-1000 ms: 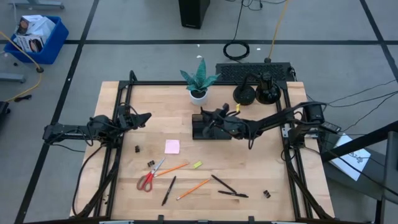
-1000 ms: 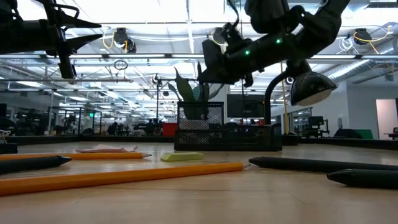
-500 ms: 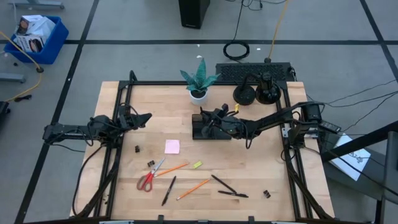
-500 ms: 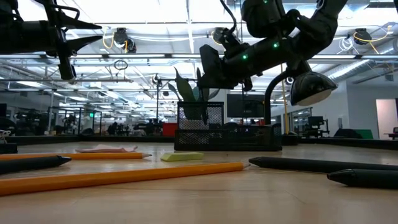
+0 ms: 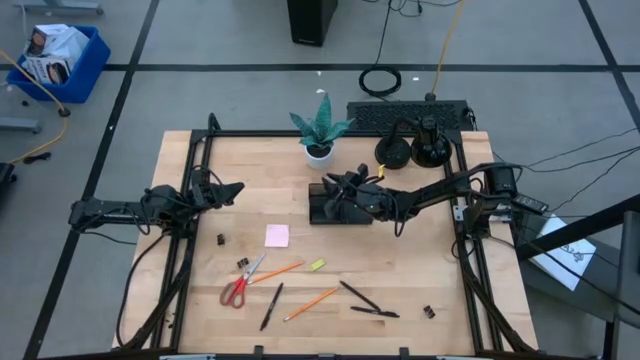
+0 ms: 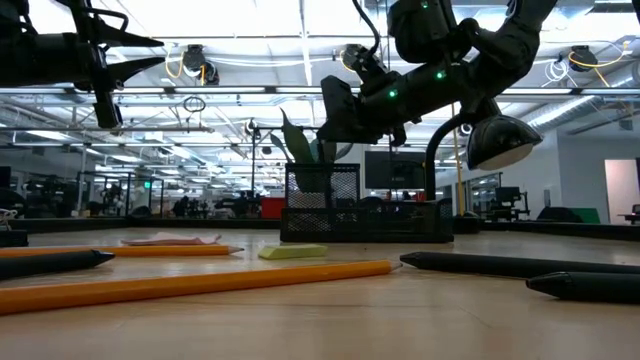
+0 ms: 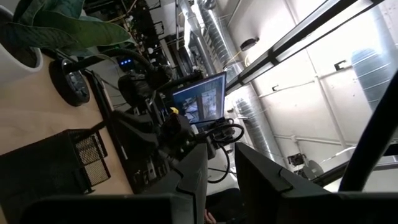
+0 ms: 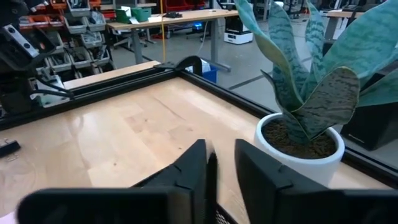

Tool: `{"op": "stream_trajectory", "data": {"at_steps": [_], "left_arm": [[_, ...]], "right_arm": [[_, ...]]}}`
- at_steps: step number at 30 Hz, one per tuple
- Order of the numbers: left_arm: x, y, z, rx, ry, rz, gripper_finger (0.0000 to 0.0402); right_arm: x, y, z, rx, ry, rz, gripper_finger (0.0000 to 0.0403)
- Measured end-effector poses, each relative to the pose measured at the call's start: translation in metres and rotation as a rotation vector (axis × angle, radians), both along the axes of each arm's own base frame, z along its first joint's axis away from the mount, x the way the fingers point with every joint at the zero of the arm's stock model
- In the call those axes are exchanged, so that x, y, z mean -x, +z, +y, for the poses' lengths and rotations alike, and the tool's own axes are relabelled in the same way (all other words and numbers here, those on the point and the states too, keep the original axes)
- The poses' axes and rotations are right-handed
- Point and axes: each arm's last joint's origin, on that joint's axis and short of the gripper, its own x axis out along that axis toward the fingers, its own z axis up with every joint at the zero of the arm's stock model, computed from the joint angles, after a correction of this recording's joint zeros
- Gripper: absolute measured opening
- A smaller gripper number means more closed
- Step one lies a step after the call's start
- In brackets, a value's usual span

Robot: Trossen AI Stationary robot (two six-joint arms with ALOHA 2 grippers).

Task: Pick and place office supplies into organizer
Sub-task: Put the black pen into the black desk organizer

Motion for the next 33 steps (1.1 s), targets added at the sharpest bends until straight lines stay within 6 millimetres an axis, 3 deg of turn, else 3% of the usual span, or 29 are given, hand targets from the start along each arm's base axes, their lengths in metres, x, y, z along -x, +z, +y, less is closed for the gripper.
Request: {"op": "stream_trajectory", "data": {"at_steps": [9, 18, 28, 33], "left_arm": [[0.000, -0.001, 0.000, -0.001, 0.000, 0.006, 0.0086], [0.000, -0.001, -0.001, -0.030, -0.023, 0.012, 0.0086], [0.000, 0.000, -0.001, 0.003, -0.045, 0.001, 0.0086], [0.000, 0.000, -0.001, 0.009, -0.043, -0.009, 0.0086]], "right_arm": [[0.000, 0.007, -0.001, 0.013, -0.026, -0.055, 0.0175], [-0.002, 0.032, 0.014, 0.000, 0.028, -0.203, 0.0186], [-0.004, 0.071, 0.018, -0.394, 0.213, -0.721, 0.0187], [-0.005, 0.077, 0.031, -0.589, 0.465, -0.625, 0.0184]]}}
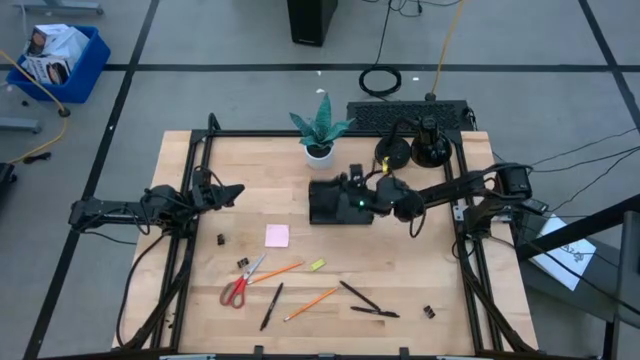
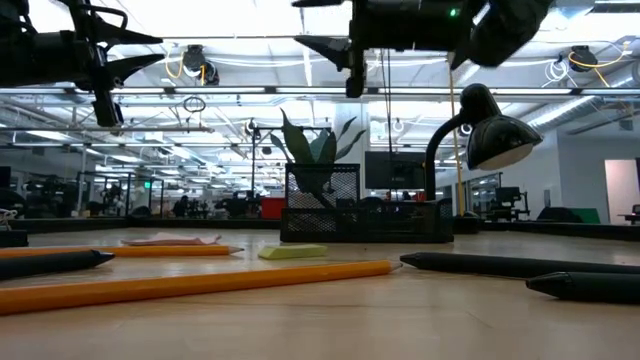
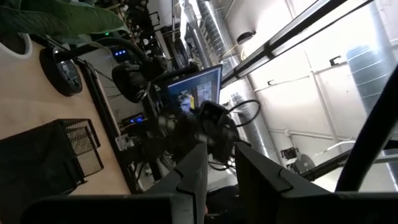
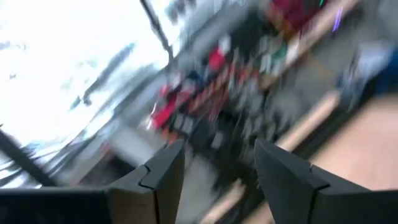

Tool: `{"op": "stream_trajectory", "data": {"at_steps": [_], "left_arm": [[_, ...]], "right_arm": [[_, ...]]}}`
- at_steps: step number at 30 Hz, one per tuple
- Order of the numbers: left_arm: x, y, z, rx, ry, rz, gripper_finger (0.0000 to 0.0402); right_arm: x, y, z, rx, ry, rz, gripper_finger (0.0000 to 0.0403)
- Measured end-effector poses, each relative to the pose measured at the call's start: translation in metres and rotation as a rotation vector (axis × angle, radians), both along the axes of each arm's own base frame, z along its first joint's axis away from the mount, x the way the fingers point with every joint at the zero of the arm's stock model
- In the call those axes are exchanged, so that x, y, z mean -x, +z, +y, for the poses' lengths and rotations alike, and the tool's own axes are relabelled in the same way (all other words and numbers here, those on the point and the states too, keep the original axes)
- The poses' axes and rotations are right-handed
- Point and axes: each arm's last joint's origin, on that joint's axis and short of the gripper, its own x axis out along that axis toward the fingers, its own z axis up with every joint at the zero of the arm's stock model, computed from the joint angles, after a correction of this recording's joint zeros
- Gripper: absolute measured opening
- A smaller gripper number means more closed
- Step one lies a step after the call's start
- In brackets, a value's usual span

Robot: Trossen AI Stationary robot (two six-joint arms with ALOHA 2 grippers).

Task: Pick and place office supplies into organizer
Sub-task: Put the black pen into the black desk organizer

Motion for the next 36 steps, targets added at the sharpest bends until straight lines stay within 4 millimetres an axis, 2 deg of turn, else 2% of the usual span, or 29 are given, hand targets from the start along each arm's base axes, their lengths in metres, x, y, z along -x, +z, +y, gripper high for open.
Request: {"op": "stream_trajectory", "data": {"at_steps": [2, 8, 11, 15, 21, 26, 31, 36], "left_arm": [[0.000, 0.000, 0.000, -0.002, 0.002, -0.001, 0.0086], [0.000, 0.000, 0.000, -0.018, 0.012, 0.006, 0.0086], [0.000, 0.000, 0.000, -0.021, 0.012, 0.007, 0.0086], [0.000, -0.001, 0.000, -0.022, 0.012, 0.010, 0.0086], [0.000, -0.001, 0.000, -0.023, 0.013, 0.013, 0.0086], [0.000, -0.001, 0.000, -0.051, 0.019, 0.019, 0.0086], [0.000, -0.001, 0.000, -0.060, 0.006, 0.020, 0.0086], [-0.001, -0.001, -0.001, -0.081, -0.019, 0.027, 0.0086]], "right_arm": [[-0.002, 0.001, 0.014, -0.023, 0.074, 0.113, 0.0178], [0.000, 0.034, 0.049, 0.030, 0.146, 0.426, 0.0159], [0.009, 0.040, 0.065, 0.025, 0.197, 0.601, 0.0156], [0.029, 0.042, 0.087, -0.109, 0.338, 0.766, 0.0157], [0.057, 0.025, 0.121, -0.303, 0.447, 1.050, 0.0143], [0.075, 0.004, 0.138, -0.300, 0.423, 1.271, 0.0129], [0.080, -0.015, 0.145, -0.308, 0.409, 1.332, 0.0127], [0.071, -0.042, 0.150, -0.322, 0.399, 1.363, 0.0129]]}}
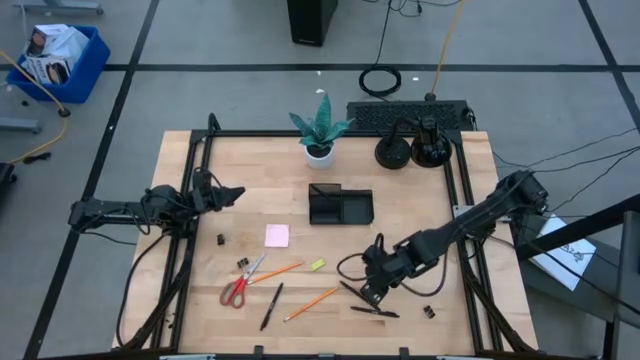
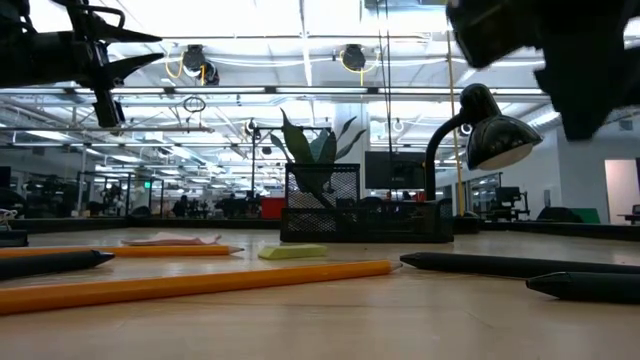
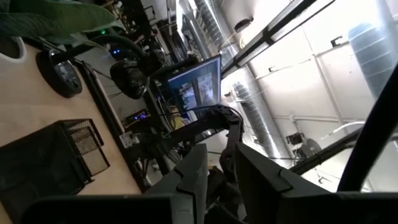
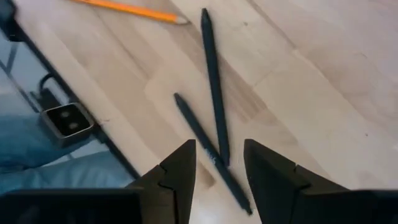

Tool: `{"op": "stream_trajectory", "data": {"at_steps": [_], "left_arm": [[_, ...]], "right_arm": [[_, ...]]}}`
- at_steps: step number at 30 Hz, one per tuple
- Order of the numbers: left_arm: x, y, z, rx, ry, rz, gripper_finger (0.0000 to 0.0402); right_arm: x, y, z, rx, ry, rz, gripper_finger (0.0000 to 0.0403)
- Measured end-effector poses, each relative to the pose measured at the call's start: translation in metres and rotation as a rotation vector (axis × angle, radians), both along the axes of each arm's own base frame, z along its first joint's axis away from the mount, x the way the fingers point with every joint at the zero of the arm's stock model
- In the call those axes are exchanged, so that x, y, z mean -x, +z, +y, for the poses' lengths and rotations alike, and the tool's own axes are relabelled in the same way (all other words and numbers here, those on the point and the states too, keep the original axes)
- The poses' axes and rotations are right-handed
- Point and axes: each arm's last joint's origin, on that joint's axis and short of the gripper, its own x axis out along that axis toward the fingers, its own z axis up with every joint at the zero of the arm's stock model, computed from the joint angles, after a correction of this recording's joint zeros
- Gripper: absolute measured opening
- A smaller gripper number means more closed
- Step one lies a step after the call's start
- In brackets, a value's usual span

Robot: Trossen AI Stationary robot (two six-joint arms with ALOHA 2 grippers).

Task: Pick and place office supplies into organizer
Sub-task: Put the black pen into the black desk organizer

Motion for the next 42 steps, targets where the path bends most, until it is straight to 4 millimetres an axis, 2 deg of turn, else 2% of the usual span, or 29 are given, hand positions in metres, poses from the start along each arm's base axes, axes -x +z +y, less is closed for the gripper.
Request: {"op": "stream_trajectory", "data": {"at_steps": [6, 12, 27, 42], "left_arm": [[0.000, 0.000, -0.001, -0.008, -0.029, -0.004, 0.0086], [0.000, 0.000, -0.001, -0.011, -0.040, -0.002, 0.0086], [-0.001, -0.002, -0.001, -0.016, -0.039, 0.019, 0.0086], [-0.001, -0.001, -0.001, 0.008, -0.046, 0.012, 0.0086]], "right_arm": [[-0.013, -0.030, 0.016, -0.065, 0.026, 0.031, 0.0125], [-0.003, -0.042, 0.029, -0.011, 0.003, 0.099, 0.0125], [-0.002, -0.044, 0.031, 0.064, 0.044, 0.061, 0.0124], [-0.013, -0.064, 0.039, 0.105, 0.128, 0.054, 0.0075]]}}
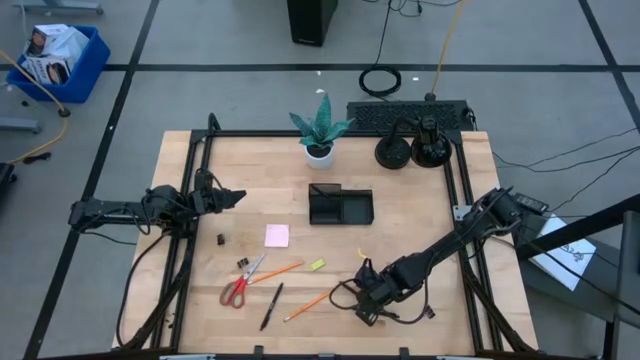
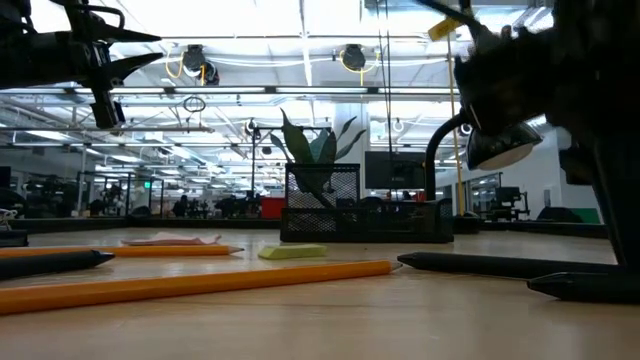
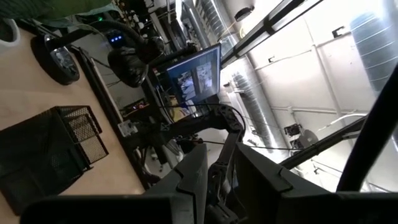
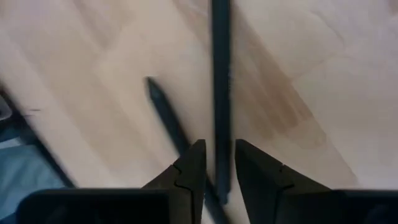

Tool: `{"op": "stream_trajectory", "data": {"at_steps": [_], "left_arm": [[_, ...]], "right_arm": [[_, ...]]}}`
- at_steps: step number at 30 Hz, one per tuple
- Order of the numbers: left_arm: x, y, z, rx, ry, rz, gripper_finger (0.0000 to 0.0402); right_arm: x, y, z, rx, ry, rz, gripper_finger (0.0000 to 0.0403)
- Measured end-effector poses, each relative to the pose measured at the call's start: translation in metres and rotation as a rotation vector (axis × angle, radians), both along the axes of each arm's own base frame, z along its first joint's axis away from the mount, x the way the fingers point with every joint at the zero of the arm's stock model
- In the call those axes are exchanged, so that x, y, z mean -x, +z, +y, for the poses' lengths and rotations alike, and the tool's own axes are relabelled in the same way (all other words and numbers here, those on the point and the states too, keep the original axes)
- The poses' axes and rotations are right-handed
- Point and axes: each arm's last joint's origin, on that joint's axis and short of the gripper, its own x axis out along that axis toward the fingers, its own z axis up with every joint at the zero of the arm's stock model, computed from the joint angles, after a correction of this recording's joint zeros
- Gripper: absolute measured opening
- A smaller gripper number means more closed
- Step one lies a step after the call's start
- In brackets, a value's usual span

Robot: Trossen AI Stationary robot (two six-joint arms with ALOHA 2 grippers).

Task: Pick and place office supplies into organizer
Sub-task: Put the black pen into the black desk organizer

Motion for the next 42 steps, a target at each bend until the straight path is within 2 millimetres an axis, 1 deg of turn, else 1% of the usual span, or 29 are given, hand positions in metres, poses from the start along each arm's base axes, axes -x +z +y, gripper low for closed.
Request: {"op": "stream_trajectory", "data": {"at_steps": [7, 12, 14, 20, 28, 34, 42], "left_arm": [[0.000, 0.000, 0.000, 0.029, -0.008, -0.008, 0.0086], [0.000, 0.000, 0.000, 0.030, -0.008, -0.008, 0.0086], [0.000, 0.000, 0.000, 0.029, -0.008, -0.008, 0.0086], [0.000, 0.000, 0.000, 0.032, -0.007, -0.008, 0.0086], [0.000, 0.000, 0.000, 0.030, -0.005, -0.007, 0.0086], [0.000, 0.000, 0.000, 0.029, -0.005, -0.006, 0.0086], [0.000, 0.000, 0.000, 0.028, -0.004, -0.005, 0.0086]], "right_arm": [[-0.002, -0.007, 0.006, 0.025, 0.040, 0.001, 0.0072], [0.001, -0.008, 0.003, 0.073, 0.059, 0.033, 0.0070], [0.001, -0.008, 0.002, 0.079, 0.072, 0.033, 0.0062], [0.000, -0.009, -0.003, 0.114, 0.056, 0.031, 0.0013], [-0.006, -0.008, -0.012, 0.137, -0.024, 0.015, 0.0014], [-0.008, -0.001, -0.018, 0.176, -0.075, -0.038, 0.0013], [-0.015, 0.025, -0.039, 0.207, -0.165, -0.150, 0.0002]]}}
